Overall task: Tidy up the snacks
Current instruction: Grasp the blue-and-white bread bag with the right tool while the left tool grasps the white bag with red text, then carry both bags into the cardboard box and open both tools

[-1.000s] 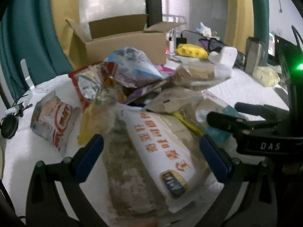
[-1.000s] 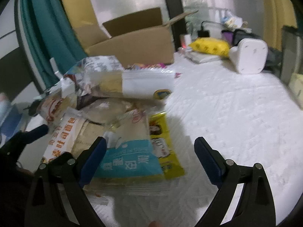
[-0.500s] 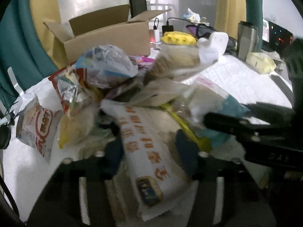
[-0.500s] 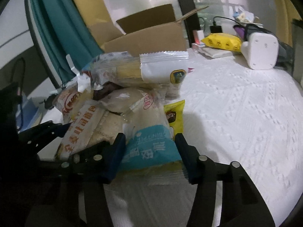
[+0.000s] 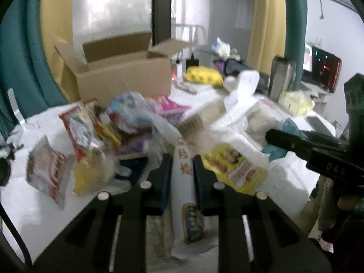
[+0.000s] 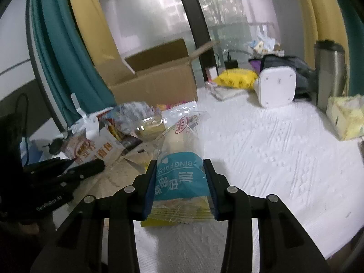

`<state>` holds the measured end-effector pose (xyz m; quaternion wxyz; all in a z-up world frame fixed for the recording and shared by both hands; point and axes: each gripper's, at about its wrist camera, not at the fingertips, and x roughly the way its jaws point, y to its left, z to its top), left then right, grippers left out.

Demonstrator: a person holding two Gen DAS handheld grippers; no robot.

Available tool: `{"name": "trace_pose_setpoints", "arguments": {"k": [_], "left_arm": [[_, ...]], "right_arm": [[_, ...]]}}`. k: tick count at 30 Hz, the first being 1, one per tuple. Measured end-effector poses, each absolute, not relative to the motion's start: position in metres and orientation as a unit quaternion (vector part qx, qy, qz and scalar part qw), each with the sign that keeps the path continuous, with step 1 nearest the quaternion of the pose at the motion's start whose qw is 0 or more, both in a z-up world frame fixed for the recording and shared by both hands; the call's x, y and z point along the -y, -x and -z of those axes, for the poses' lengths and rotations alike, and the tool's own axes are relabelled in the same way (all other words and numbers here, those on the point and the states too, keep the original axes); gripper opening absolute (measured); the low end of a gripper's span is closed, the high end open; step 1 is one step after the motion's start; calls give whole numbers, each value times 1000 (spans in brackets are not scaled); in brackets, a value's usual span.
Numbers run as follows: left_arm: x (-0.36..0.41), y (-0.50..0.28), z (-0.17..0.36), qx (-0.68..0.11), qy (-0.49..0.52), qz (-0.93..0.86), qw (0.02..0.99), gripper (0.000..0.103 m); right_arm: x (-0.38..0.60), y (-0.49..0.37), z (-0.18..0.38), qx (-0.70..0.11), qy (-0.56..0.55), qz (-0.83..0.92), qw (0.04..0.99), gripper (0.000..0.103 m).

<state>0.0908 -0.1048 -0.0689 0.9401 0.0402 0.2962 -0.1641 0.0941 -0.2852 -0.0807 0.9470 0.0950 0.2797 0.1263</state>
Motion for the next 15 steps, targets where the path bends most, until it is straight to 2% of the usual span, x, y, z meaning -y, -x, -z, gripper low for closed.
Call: {"name": "trace_pose_setpoints", "arguments": {"k": [15], "left_arm": [[44, -103, 9, -197, -33, 117, 973, 20]], "right_arm": [[246, -129, 34, -228, -39, -162, 959, 41]]}}
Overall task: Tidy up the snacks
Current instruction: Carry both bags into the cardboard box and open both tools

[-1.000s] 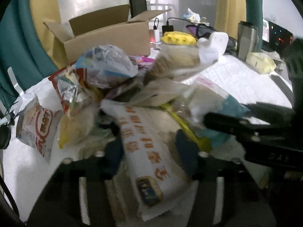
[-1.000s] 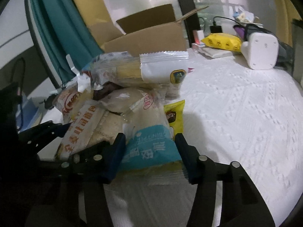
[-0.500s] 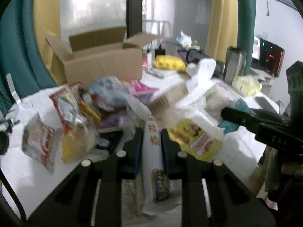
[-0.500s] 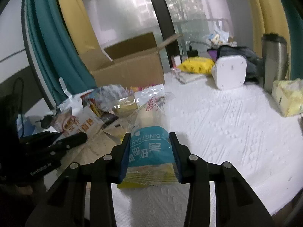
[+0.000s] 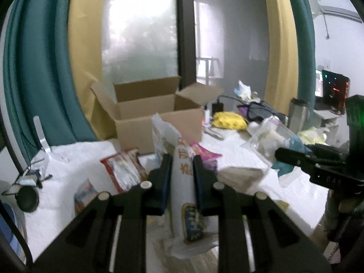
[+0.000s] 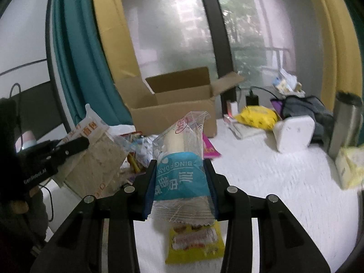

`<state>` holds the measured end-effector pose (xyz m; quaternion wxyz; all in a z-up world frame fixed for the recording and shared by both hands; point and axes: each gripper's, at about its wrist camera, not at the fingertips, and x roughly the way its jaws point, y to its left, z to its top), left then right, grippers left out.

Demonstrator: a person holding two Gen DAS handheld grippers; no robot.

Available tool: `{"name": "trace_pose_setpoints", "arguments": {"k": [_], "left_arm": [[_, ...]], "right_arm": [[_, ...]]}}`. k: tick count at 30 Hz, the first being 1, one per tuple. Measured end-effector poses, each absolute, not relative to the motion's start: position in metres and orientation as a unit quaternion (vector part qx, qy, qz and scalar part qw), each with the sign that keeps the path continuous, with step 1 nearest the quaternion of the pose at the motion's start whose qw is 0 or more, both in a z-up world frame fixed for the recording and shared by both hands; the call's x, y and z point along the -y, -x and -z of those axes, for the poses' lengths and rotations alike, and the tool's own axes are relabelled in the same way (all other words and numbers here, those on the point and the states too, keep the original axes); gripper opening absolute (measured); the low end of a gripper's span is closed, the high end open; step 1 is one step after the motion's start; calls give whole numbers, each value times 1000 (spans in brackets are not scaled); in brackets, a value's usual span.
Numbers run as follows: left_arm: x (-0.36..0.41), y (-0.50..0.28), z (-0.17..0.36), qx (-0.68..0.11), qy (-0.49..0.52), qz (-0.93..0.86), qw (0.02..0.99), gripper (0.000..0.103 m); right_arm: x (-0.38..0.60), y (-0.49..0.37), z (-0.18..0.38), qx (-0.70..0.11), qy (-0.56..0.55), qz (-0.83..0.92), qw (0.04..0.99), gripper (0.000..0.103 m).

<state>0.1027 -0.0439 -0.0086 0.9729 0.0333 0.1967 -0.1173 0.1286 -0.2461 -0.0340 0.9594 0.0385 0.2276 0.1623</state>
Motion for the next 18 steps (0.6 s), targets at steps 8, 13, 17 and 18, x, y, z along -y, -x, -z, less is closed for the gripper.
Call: {"name": "trace_pose_setpoints", "arguments": {"k": [8, 13, 17, 18], "left_arm": [[19, -150, -3, -173, -29, 95, 980, 20], [7, -191, -14, -158, -33, 78, 984, 20], [-8, -227, -28, -144, -33, 62, 987, 20], [-11, -235, -31, -141, -32, 60, 988, 20]], "right_arm": [[225, -182, 22, -213, -6, -171, 962, 41], [214, -222, 12, -213, 10, -160, 964, 41], [201, -253, -2, -209, 29, -144, 967, 41], [199, -259, -4, -207, 31, -143, 967, 41]]}}
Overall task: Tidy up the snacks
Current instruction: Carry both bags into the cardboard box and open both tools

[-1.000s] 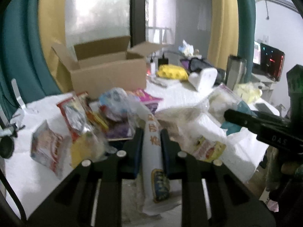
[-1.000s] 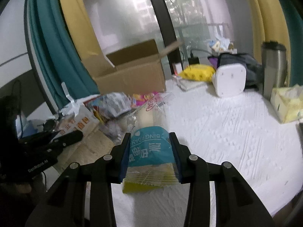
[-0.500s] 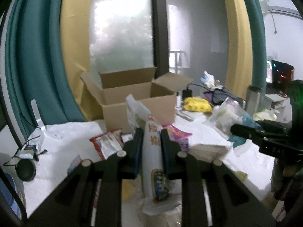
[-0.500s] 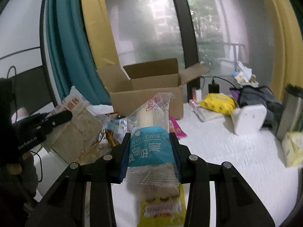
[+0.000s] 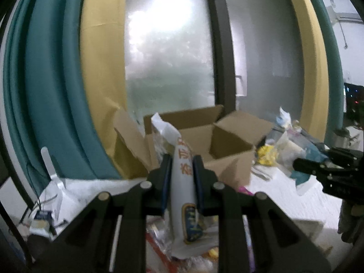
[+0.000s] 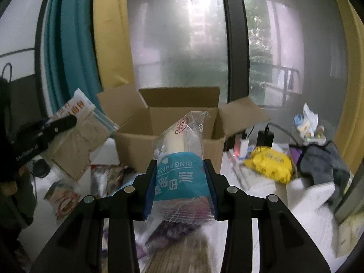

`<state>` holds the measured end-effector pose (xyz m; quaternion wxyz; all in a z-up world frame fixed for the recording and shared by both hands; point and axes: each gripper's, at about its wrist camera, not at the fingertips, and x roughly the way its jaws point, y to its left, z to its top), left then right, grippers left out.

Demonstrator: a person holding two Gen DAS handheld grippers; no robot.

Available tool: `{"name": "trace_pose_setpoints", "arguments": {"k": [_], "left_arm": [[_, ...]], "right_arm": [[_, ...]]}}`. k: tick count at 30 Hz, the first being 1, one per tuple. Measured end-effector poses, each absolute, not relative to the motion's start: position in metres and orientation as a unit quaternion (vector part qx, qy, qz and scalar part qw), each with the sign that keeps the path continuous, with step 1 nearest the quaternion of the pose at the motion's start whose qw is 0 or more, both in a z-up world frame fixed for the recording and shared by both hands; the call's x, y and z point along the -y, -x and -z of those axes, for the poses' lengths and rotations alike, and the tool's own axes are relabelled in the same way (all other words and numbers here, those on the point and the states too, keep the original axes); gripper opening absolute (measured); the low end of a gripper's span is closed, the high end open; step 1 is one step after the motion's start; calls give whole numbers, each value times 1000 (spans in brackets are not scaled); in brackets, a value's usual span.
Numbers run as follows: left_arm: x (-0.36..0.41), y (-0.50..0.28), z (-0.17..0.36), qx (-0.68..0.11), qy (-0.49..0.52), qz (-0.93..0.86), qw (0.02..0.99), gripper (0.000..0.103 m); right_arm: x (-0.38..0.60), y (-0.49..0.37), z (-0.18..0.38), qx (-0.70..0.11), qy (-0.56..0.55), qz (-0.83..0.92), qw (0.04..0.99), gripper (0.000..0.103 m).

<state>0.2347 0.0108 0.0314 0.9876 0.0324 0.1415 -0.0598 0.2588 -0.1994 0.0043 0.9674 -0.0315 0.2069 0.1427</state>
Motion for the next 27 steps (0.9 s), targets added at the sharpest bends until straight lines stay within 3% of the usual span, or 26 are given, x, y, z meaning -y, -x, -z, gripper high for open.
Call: {"name": "trace_pose_setpoints", "arguments": {"k": [11, 27], "left_arm": [[-19, -311, -41, -134, -28, 44, 990, 20], [-21, -415, -16, -187, -19, 23, 982, 23]], "right_arm": [[178, -330, -23, -198, 56, -130, 970, 41], [155, -444, -6, -217, 84, -120, 965, 42]]}}
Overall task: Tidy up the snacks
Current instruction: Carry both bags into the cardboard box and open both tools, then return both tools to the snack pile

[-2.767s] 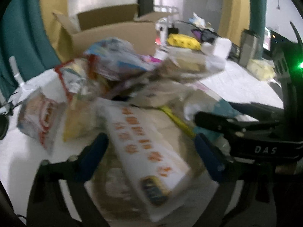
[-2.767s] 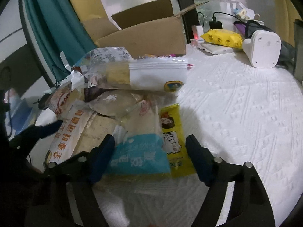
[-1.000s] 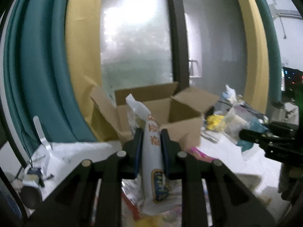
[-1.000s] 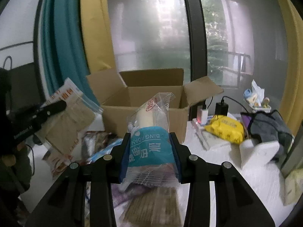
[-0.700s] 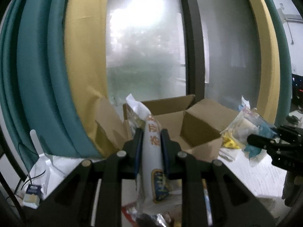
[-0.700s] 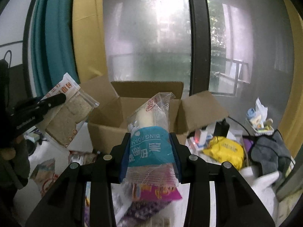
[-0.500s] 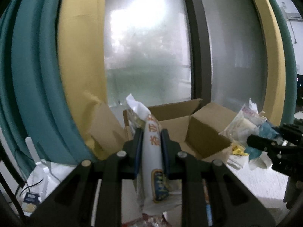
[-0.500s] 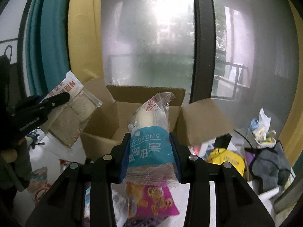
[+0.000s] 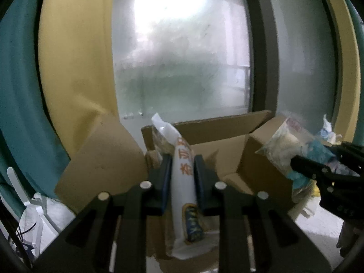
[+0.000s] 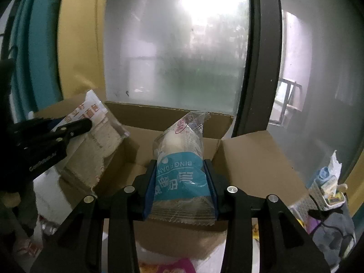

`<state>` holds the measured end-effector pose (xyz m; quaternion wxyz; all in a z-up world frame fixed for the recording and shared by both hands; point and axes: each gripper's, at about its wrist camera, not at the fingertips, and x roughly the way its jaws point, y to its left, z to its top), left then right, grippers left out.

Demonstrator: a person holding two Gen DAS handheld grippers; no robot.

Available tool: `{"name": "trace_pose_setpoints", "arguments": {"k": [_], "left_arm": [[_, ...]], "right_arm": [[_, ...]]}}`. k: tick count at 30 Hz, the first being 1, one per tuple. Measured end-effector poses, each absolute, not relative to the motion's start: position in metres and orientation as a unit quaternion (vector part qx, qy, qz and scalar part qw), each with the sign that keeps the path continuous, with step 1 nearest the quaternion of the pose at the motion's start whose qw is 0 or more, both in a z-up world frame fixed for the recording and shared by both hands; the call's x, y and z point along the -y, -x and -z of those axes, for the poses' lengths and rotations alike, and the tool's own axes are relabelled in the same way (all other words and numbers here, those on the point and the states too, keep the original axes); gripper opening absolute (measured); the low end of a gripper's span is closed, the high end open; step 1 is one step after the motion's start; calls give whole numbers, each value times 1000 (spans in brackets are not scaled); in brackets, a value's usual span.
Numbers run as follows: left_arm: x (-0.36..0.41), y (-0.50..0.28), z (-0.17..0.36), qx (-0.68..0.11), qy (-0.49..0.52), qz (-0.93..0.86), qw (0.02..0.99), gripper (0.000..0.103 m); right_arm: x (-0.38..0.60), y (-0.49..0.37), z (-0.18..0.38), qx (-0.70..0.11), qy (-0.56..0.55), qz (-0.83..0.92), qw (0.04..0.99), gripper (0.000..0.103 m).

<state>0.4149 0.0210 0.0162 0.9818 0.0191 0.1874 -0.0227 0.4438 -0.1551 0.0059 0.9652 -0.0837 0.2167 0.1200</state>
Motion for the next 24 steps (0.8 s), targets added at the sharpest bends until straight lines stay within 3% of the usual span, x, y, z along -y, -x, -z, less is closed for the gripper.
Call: {"name": "trace_pose_setpoints", "arguments": {"k": [3, 5, 6, 24], "left_arm": [[-23, -421, -15, -201, -10, 20, 979, 33], [-25, -417, -18, -198, -3, 20, 980, 62], [-25, -412, -21, -196, 2, 23, 980, 65], [0, -293, -40, -163, -6, 79, 983, 71]], "right_arm": [[154, -461, -3, -232, 76, -127, 961, 49], [157, -464, -5, -230, 65, -129, 962, 79], [158, -460, -7, -222, 62, -128, 965, 84], [170, -346, -24, -203, 76, -127, 968, 85]]}}
